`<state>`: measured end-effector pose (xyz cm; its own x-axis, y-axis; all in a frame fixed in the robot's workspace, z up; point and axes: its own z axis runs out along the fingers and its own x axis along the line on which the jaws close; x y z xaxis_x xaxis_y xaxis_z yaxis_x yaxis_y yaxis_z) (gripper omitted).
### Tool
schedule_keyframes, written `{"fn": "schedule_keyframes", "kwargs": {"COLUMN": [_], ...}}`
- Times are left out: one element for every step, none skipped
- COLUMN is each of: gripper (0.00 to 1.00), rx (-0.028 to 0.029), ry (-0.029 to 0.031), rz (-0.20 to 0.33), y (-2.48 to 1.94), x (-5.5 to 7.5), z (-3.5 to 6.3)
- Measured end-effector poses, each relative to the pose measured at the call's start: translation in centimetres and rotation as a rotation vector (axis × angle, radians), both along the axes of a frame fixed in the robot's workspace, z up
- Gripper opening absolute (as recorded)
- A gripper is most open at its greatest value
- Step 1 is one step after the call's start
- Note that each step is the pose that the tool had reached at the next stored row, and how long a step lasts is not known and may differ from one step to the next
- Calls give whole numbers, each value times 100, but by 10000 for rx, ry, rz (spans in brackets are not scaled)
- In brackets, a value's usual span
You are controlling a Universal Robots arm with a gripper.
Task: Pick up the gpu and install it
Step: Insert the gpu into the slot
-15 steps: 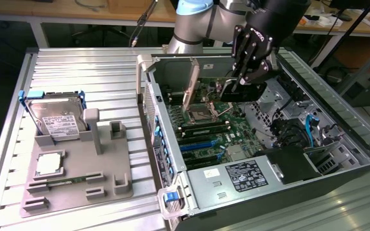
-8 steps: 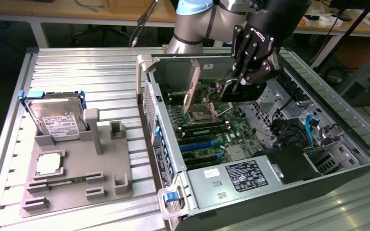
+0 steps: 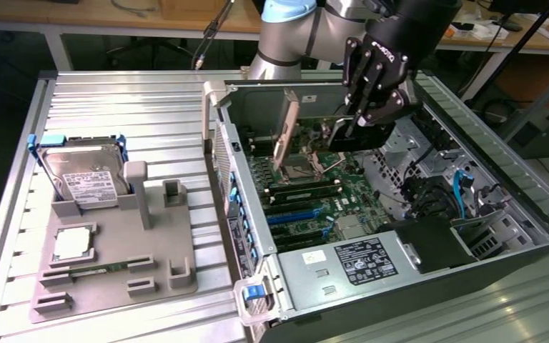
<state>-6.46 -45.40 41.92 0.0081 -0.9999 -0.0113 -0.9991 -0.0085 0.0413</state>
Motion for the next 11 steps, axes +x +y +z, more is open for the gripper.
{"fn": "schedule_keyframes", "kwargs": {"gripper": [27,27,27,27,27,27,27,27,27,27,27], "rx": [0,0,0,0,1,1,0,0,1,0,0], "ry": [0,0,0,0,0,0,0,0,0,0,0], "rz": [42,83,128,171,219,264,315,356,402,448,488], "y": [0,0,0,0,0,0,0,0,0,0,0], "x": [1,1,2,3,4,5,6,7,7,8,9], "z": [0,0,0,0,0,0,0,0,0,0,0]}}
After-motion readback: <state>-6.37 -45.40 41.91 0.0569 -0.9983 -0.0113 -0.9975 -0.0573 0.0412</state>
